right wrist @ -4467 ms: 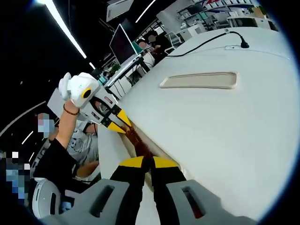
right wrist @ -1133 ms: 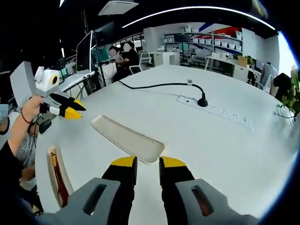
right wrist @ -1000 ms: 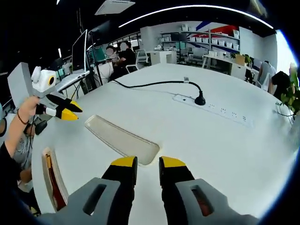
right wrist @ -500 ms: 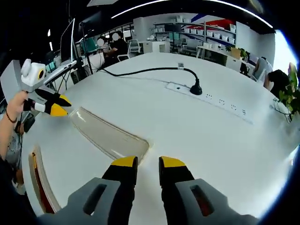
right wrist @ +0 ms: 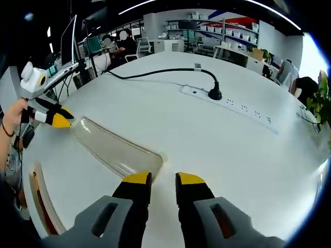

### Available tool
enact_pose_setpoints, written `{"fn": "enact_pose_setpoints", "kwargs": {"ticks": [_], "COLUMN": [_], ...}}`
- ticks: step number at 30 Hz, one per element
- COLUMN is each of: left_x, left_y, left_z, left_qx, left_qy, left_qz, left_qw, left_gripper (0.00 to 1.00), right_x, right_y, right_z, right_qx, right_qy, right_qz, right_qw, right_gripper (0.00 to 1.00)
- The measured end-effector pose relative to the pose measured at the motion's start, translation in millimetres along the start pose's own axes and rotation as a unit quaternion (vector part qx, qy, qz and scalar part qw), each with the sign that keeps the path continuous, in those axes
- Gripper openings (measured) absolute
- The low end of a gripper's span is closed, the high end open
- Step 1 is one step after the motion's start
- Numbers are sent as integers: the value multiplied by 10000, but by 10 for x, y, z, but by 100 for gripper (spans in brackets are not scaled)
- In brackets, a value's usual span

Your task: Arrange the utensils inside the cutlery case until each visible utensil rests in its matching compartment.

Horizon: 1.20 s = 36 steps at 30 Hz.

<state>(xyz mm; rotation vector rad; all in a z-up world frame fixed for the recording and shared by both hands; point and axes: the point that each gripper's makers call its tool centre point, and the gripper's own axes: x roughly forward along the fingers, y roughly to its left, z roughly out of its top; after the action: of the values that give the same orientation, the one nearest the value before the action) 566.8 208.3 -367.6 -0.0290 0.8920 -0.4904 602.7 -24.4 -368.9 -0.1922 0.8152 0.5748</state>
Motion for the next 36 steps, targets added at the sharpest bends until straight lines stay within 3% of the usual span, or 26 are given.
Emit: {"fn": "enact_pose_setpoints", "kwargs": {"ticks": [5,12,15,18,20,24,25,28,33,36], "left_x": [35,73,95,106,135,133,128,124,140,123], "left_y": [-25,-52,-106,-149,-138,-56,-30,-24,149,125], "left_z": [-42,-23,-30,-37,29,111,117,128,332,285], "left_qx": [-76,-4,38,-24,10,-342,-412,-437,-1400,-1414], "left_qy": [53,62,19,-63,-118,-135,-135,-200,-446,-502], "left_qz": [-46,-22,15,71,-65,-107,-107,-167,-563,-686], "left_qw": [9999,10000,10000,10000,9999,9993,9990,9987,9875,9863], "left_gripper": [22,24,23,23,23,23,23,23,25,25], "right_x": [13,71,83,69,58,62,56,57,37,23], "right_y": [-6,39,121,149,161,129,126,110,91,108], "right_z": [-51,-56,-65,-52,-53,-17,-20,-9,-20,-51], "right_qx": [-66,-44,14,-9,24,185,414,364,573,598], "right_qy": [123,263,320,354,369,367,355,328,273,252], "right_qz": [-127,-110,-23,-198,-221,-260,-340,-348,-433,-407], "right_qw": [9998,9996,9995,9992,9991,9988,9979,9982,9970,9971], "right_gripper": [18,17,7,5,4,4,4,3,3,3]}}
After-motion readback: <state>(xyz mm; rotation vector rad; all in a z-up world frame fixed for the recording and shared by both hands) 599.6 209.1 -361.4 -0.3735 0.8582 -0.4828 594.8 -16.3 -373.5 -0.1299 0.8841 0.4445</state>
